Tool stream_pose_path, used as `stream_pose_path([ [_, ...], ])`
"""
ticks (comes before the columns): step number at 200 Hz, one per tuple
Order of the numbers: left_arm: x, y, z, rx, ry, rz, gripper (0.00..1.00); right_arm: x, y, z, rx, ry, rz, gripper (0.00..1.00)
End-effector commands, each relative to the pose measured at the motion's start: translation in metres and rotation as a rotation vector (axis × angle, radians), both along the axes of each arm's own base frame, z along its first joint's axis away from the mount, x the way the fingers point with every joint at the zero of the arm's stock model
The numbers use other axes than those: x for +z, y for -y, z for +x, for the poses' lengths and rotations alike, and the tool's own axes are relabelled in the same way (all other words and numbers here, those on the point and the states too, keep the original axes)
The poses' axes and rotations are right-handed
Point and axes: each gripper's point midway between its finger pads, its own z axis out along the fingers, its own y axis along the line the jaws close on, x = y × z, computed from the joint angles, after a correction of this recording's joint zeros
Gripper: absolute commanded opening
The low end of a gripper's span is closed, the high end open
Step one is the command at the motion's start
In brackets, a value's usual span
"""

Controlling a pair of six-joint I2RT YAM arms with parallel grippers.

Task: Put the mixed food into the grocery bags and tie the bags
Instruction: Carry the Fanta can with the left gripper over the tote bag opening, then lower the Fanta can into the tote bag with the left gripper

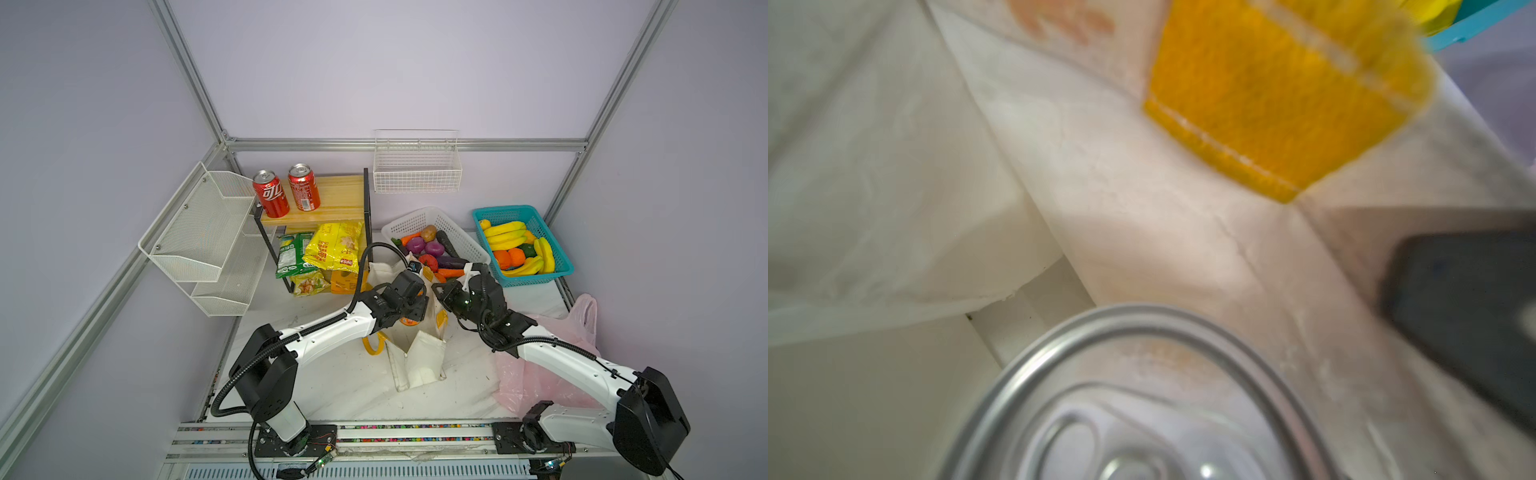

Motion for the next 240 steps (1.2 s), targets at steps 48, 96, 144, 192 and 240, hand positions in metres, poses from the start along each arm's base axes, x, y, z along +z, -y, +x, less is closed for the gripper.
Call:
stream_pose_path([
  [48,0.011,-0.009,0.037,0.234,0.169,-0.139,0.33,0.023,0.006,0.0,-0.044,0.065,0.109,0.0],
  [96,-0.011,0.0,0.056,0.267,0.156,-0.126,0.33,0.026,0.003,0.003,-0.035,0.089,0.103,0.0],
  [144,-0.018,-0.012,0.068,0.338,0.243,-0.106,0.34,0.02,0.002,0.004,-0.034,0.089,0.11,0.0],
  [192,-0.023,-0.018,0.086,0.363,0.323,-0.086,0.35,0.007,-0.004,0.004,-0.005,0.07,0.077,0.0],
  [240,-0.036,-0.022,0.095,0.376,0.352,-0.069,0.38,0.005,-0.004,0.003,0.015,0.069,0.059,0.0],
])
